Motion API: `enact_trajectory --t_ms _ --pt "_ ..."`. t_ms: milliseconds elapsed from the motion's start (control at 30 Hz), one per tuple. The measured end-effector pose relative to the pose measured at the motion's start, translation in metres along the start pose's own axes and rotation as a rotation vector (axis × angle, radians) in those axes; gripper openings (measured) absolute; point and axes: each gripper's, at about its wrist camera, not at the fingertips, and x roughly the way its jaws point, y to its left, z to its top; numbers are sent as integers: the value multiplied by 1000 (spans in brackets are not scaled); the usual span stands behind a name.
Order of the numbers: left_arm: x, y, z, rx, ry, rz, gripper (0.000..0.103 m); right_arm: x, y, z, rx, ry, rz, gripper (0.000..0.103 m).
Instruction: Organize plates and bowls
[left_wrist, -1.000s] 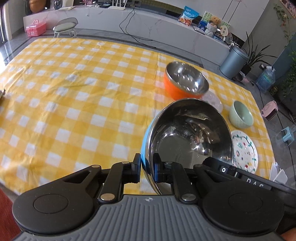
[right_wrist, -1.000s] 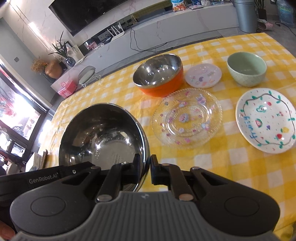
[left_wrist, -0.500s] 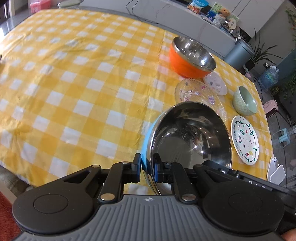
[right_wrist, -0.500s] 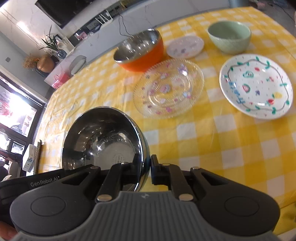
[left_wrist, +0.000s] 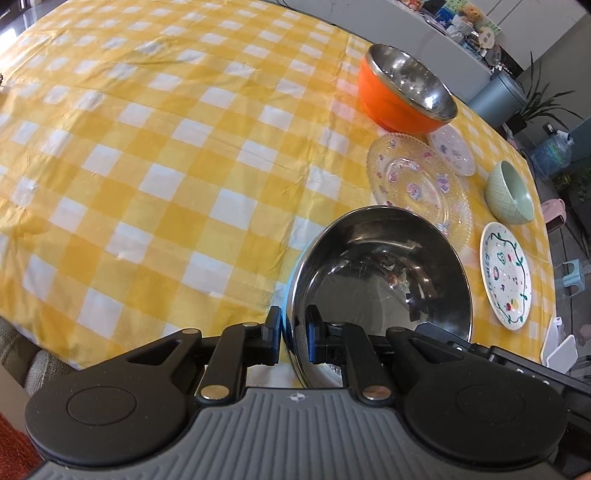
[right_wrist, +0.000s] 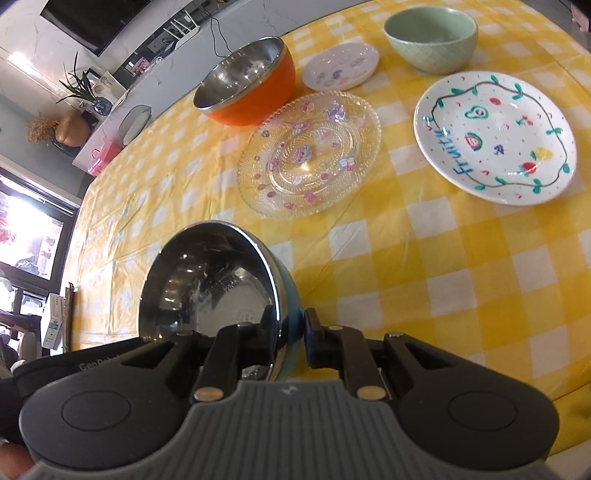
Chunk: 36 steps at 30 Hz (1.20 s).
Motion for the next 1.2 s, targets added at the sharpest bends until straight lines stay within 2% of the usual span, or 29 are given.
enact_trajectory --t_ms 333,400,433,500,533,800,1000,1200 --pt "4 -6 1 26 -8 28 16 1 0 0 -8 -7 2 16" --pt "2 -8 1 40 -25 39 27 -2 3 -1 -33 -20 -7 18" --pt "0 -10 2 52 -43 49 36 -4 5 -1 -48 -30 -15 19" --pt "-6 -15 1 87 -83 71 46 -7 8 -1 -71 -46 -27 34" --pt "-9 -17 1 100 -97 76 50 -9 8 -1 -76 -54 -29 35" --pt "-31 -28 4 150 -168 77 52 -29 8 3 -92 -129 -14 51" --pt "-51 -49 10 270 -285 109 52 -58 7 9 -114 -262 -64 53" --pt "-64 -72 32 354 -321 47 52 -72 -4 25 -69 -315 -124 53"
